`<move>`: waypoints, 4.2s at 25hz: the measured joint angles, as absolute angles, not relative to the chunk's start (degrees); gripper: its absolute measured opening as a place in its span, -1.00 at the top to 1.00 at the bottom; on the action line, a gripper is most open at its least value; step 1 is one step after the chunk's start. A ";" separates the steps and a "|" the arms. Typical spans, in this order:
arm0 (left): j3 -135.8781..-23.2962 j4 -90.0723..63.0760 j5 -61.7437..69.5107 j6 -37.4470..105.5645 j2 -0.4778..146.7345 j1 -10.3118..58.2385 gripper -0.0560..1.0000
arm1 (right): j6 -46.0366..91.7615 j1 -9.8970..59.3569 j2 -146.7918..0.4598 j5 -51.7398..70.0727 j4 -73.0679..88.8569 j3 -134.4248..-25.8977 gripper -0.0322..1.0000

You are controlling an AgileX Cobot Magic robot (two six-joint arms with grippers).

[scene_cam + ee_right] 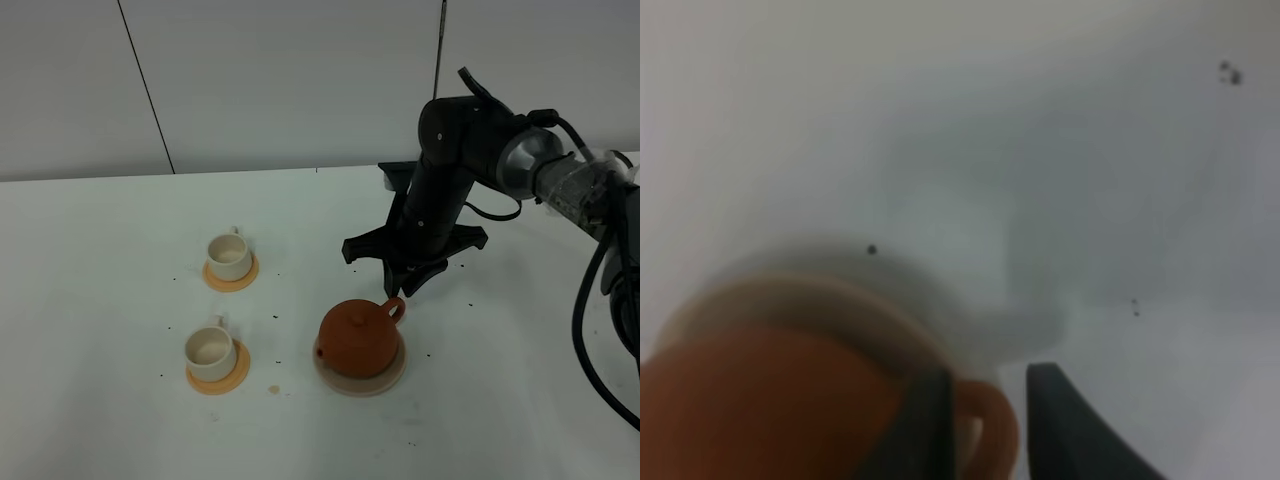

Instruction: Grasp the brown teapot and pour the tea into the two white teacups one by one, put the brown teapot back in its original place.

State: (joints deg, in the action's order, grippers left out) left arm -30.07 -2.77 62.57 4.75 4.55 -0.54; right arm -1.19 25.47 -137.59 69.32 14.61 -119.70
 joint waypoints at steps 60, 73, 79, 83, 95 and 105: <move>-30.07 -2.77 62.57 4.75 4.55 -0.54 0.45 | -1.55 24.89 -129.18 69.51 14.26 -103.22 0.60; -30.07 -2.77 62.57 4.75 4.55 -0.54 0.45 | -1.15 24.95 -126.93 69.77 13.63 -101.51 0.60; -30.07 -2.77 62.57 4.75 4.55 -0.54 0.45 | 0.86 24.95 -124.26 69.71 12.78 -101.51 0.58; -30.07 -2.77 62.57 4.75 4.55 -0.54 0.45 | 4.93 24.95 -121.68 69.71 14.31 -101.51 0.57; -30.07 -2.77 62.57 4.75 4.55 -0.54 0.45 | 11.87 35.60 -115.60 69.75 11.43 -101.51 0.29; -30.07 -1.15 62.57 4.75 4.55 -0.54 0.45 | 5.21 36.96 -121.65 69.84 8.20 -100.66 0.25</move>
State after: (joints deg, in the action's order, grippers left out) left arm -30.07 -1.15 62.57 4.75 4.55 -0.54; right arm 5.21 36.96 -121.65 69.84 8.20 -100.66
